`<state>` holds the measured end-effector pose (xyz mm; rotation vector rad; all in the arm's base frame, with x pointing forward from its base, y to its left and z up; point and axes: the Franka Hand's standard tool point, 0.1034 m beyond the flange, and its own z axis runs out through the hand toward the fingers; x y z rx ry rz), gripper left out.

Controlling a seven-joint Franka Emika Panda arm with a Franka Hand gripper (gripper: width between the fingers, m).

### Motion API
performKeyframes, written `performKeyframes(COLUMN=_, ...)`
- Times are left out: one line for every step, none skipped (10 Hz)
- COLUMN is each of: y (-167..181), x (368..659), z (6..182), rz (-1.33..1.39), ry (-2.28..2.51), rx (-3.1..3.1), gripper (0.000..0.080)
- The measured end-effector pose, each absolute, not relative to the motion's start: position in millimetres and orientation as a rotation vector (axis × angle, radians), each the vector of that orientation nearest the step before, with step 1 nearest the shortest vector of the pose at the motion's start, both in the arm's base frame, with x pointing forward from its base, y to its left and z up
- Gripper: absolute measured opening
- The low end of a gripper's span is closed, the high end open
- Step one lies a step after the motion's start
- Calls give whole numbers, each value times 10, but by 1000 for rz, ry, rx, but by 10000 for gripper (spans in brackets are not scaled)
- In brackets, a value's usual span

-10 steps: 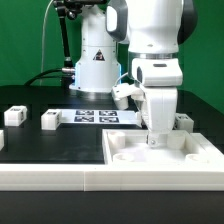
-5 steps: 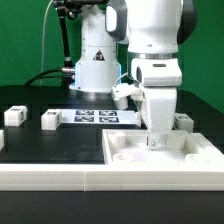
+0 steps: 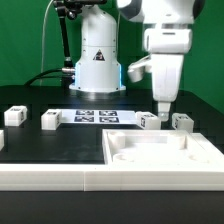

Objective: Assemble one leg

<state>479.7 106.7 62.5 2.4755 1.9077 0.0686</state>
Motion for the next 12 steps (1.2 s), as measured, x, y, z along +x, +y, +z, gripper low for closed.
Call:
performKeyframes(y=1029, x=4787, z=584, rz=59, ry=1901, rx=2485, gripper=649)
performKeyframes(y=1019, x=4788, z=580, rz=57, ry=1890, rx=2494, gripper=649)
performKeyframes(y=1028, x=4786, z=580, rz=58, ry=1844, rx=2530, gripper=649)
performKeyframes(y=1028, x=4785, z=579, rz=58, ry=1769, rx=2585, gripper=649)
performKeyframes(y=1036, x=4781, z=578, rz=59, ry=1647, rx=2667, gripper=649)
performKeyframes(y=1113, x=4744, z=587, rz=105, ry=1403, rx=2810, gripper=649)
performKeyframes(y=1220, x=4632, z=564, rz=107, ry=1151, rx=2936, gripper=649)
performKeyframes(y=1327, x=4594, z=553, rz=101, ry=921, rx=3031, gripper=649)
performKeyframes(y=1389, x=4570, z=523, rz=100, ry=772, rx=3088, gripper=649)
performKeyframes(y=1411, x=4559, z=511, rz=103, ry=662, rx=3125, gripper=649)
performKeyframes(y=1412, x=4561, z=512, rz=101, ry=596, rx=3143, gripper=649)
performKeyframes(y=1420, x=4558, z=511, rz=98, ry=499, rx=3166, gripper=649)
